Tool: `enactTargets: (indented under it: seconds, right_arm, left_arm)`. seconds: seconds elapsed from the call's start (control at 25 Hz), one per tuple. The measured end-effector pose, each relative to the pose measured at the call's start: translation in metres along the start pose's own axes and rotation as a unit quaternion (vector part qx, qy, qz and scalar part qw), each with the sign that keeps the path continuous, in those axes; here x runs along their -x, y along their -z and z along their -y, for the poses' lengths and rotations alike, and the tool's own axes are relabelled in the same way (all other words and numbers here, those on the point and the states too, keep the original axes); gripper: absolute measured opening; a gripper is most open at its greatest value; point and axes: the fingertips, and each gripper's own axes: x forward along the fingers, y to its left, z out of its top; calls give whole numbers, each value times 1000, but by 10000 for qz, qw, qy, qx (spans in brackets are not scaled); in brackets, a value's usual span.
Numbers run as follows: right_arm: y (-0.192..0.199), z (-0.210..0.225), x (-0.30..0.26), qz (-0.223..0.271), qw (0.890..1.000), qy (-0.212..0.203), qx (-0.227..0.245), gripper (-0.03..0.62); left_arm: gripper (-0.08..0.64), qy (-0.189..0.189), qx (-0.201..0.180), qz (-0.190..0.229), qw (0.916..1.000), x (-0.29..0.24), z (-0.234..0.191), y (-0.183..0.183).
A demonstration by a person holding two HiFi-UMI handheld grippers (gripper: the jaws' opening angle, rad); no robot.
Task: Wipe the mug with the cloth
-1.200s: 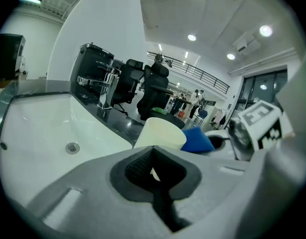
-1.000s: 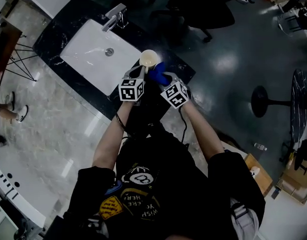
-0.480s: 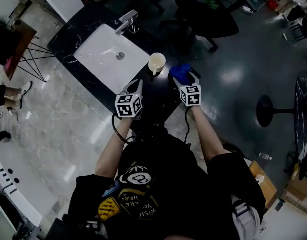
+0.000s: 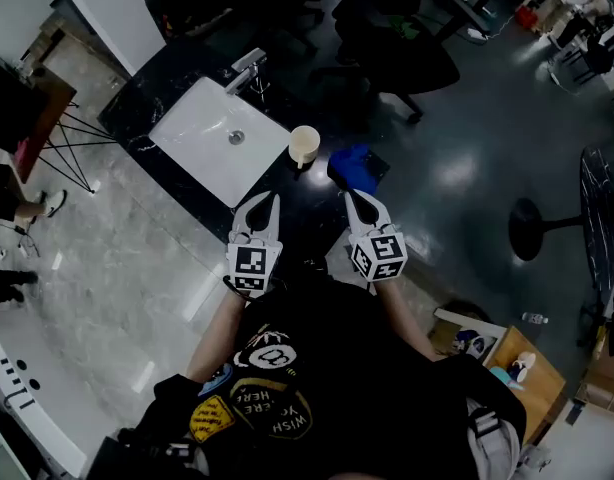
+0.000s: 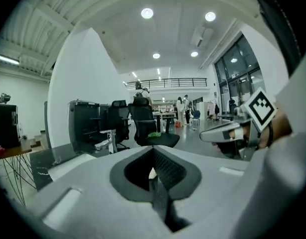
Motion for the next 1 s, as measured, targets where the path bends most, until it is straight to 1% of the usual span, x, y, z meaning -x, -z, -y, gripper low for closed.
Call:
enactTargets:
  seconds: [0.04, 0.12, 0.24, 0.32, 0.4, 0.48, 0.56, 0.64, 0.76, 1.0]
  right_arm:
    - [0, -4, 3, -7, 10000, -19, 43, 2]
    - [-4, -4, 4, 24, 10000, -37, -24, 2]
    - [-15, 2, 7, 149, 9998, -10, -149, 2]
    - [-19, 4, 9, 191, 9998, 2, -110, 2]
    - [-19, 4, 12, 177, 9998, 1, -78, 2]
    - [-17, 4, 16, 152, 9998, 20, -100, 2]
    - [-18, 8, 19, 167, 9997, 58, -141, 2]
    - [-20, 9, 20, 181, 9997, 66, -160, 2]
    - [-19, 8, 21, 153, 9997, 36, -162, 2]
    - [-18, 10, 16, 166, 9997, -8, -198, 2]
  left_arm:
    - [5, -26, 14, 105, 9999, 2, 1, -8]
    - [5, -12, 136, 285, 9995, 1, 4, -23]
    - [5, 42, 171, 430, 9989, -1, 8, -37]
    - [5, 70, 208, 450, 9987, 1, 10, -40]
    - [4, 57, 386, 430, 9983, 5, 10, -38]
    - [5, -26, 559, 433, 9975, 8, 6, -36]
    - [4, -106, 642, 556, 9963, 6, 1, -41]
    - [5, -141, 618, 695, 9956, 4, -2, -52]
    - [4, -152, 504, 781, 9956, 3, -1, -64]
    - [5, -121, 492, 822, 9953, -3, 3, -71]
